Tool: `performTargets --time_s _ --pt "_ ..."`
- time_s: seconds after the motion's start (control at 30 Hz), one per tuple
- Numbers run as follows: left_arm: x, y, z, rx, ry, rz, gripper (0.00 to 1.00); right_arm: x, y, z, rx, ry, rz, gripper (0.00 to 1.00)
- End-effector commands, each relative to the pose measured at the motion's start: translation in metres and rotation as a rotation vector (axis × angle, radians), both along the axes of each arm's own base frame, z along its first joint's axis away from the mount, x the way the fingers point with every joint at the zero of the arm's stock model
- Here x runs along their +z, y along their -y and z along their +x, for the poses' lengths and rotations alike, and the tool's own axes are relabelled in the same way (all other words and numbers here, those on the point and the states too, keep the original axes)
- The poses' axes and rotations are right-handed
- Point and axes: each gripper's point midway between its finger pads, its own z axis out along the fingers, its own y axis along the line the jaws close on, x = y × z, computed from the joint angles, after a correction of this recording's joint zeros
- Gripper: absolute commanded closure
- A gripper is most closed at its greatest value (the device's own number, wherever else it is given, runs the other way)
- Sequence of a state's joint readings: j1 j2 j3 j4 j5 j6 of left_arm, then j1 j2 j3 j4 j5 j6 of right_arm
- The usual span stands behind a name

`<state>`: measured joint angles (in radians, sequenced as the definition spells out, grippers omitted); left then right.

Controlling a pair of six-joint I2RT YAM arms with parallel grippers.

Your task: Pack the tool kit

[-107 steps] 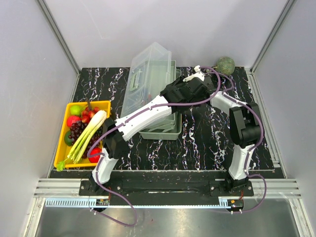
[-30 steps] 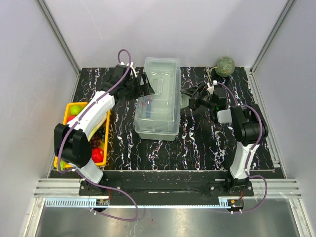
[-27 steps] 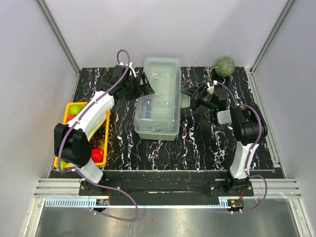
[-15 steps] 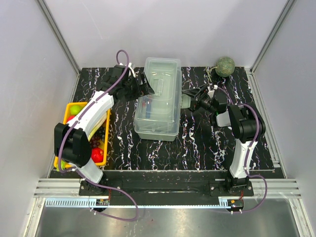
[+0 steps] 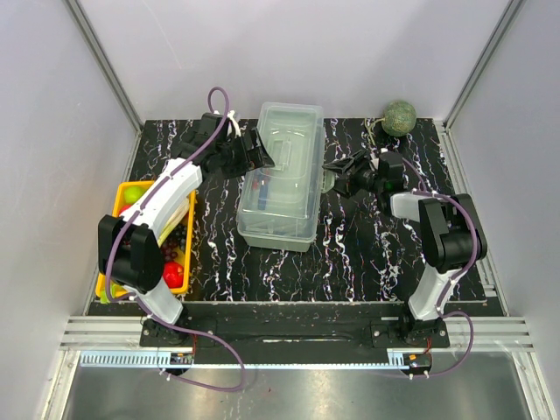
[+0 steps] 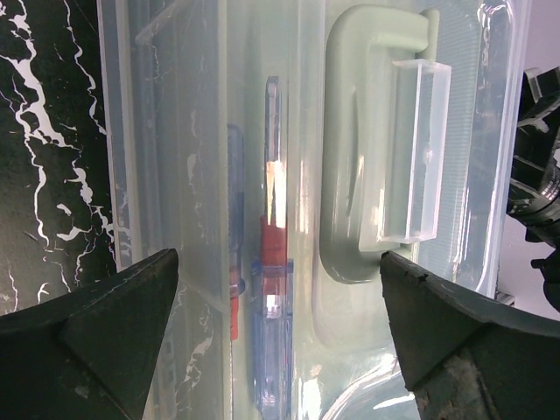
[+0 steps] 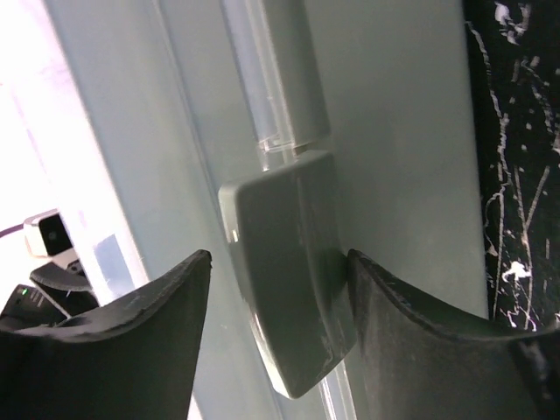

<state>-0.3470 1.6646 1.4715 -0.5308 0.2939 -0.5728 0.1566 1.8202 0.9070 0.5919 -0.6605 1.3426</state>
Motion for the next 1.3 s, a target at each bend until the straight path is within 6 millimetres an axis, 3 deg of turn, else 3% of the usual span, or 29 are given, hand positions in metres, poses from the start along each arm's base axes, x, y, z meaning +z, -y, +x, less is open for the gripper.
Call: performTargets --time_s 0.0,0.2,0.4,0.67,0.87,1.07,1.13,1.27 --pt "-0.025 0.019 -0.019 -0.085 -0.118 -0.027 0.01 0.069 -0.032 -0.016 0.15 0.135 0.06 0.36" --pt "-0.029 0.02 -0.02 -0.089 -0.131 -0.029 0.01 0.066 -0.027 -0.014 0.107 0.089 -0.031 0.41" --pt "-0.034 0.02 -0.02 -0.087 -0.14 -0.024 0.01 0.075 -0.025 -0.017 0.108 0.071 -0.113 0.37" --pt "-0.034 0.023 -0.02 -0.105 -0.138 -0.031 0.03 0.081 -0.037 -0.019 0.149 0.098 -0.036 0.42" --pt "-0.035 0.024 -0.019 -0.105 -0.139 -0.033 0.04 0.06 -0.036 -0.02 0.144 0.048 -0.054 0.47" --pt "-0.035 0.024 -0.019 -0.106 -0.135 -0.028 0.05 0.032 -0.031 -0.024 0.117 -0.014 -0.086 0.6" --pt "-0.03 0.023 -0.018 -0.103 -0.122 -0.022 0.05 0.038 -0.024 -0.025 0.101 -0.009 -0.152 0.66" --pt "-0.013 0.019 -0.013 -0.104 -0.074 -0.002 0.05 0.086 0.008 -0.012 0.014 0.112 -0.388 0.66"
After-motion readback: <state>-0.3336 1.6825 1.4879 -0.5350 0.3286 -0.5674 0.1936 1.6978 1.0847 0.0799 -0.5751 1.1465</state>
